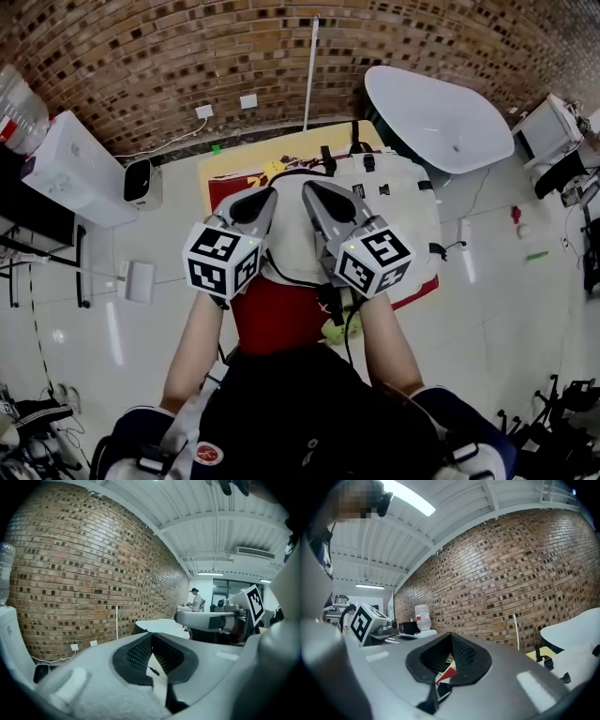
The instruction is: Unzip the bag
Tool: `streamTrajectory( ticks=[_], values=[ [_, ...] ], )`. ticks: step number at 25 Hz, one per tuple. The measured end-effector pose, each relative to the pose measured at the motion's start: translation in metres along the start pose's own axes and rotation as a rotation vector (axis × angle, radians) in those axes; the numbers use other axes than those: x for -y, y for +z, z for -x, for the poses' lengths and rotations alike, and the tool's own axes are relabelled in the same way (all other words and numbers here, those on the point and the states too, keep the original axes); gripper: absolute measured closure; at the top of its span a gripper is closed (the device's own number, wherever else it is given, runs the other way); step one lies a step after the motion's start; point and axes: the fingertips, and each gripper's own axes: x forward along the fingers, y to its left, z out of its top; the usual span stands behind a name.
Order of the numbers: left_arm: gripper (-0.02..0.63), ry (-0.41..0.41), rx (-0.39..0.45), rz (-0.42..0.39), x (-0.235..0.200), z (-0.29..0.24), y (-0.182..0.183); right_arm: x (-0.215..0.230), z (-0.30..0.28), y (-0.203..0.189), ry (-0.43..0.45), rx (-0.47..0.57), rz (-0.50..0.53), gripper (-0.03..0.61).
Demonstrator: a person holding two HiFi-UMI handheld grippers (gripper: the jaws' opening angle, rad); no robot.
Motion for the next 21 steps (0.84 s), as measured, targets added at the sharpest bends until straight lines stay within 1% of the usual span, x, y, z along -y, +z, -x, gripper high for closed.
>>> streamTrajectory(
  ticks=[4,11,21],
  values=[
    [0.612,0.009,-0.002,-0.003,0.002,0.001,0.001,-0.002,0.001,0.002,0.013,0.0,0.01,0.575],
    [0.612,-0.006,-0.007,-0.013,0.006,-0.003,0.005,0.001,0.003,0.01,0.008,0.019,0.007,0.574],
    [0.612,-0.016,-0.017,-0.013,0.013,-0.005,0.0,0.003,0.008,0.007,0.009,0.024,-0.011,0.574]
  ],
)
